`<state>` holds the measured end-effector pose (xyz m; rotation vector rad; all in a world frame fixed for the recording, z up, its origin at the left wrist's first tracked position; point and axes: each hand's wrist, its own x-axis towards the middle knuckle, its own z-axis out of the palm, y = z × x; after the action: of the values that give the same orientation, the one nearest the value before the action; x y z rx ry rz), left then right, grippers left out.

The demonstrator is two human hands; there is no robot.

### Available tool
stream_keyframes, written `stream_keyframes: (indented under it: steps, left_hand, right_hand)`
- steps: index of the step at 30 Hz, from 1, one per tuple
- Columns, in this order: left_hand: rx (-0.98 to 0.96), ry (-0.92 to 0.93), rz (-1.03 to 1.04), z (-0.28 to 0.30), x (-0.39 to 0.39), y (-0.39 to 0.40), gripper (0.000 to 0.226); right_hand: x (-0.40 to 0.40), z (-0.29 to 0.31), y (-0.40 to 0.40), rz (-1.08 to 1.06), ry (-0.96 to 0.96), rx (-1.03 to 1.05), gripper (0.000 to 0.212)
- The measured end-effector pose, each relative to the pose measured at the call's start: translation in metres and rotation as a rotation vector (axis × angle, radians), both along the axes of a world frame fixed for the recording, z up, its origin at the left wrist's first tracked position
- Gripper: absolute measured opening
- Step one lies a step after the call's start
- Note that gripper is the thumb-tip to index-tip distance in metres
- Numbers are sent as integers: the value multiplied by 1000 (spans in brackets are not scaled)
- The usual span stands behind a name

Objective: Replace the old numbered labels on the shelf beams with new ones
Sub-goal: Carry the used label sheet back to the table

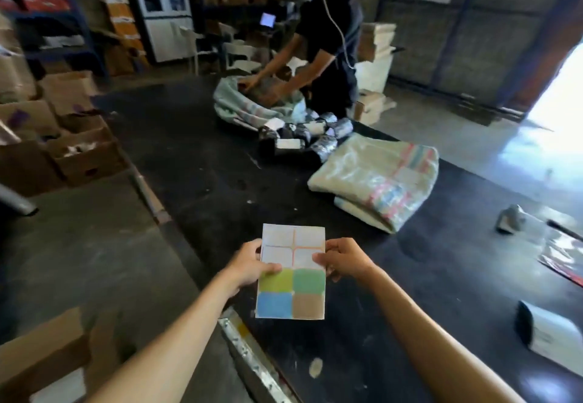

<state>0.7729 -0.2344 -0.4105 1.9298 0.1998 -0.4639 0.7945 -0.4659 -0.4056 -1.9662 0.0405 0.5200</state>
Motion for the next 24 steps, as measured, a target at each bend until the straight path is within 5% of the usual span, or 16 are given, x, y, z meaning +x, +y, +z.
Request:
stream_keyframes:
  steps: [11,24]
  left_hand:
    - [97,102,-182,-99,-12,-115,63]
    - [377,116,-590,-154,-32,-159,57]
  right_hand:
    - [-73,-103,-107,-469,152,-97,13]
    - [-108,-165,-123,-759,186,-135,28]
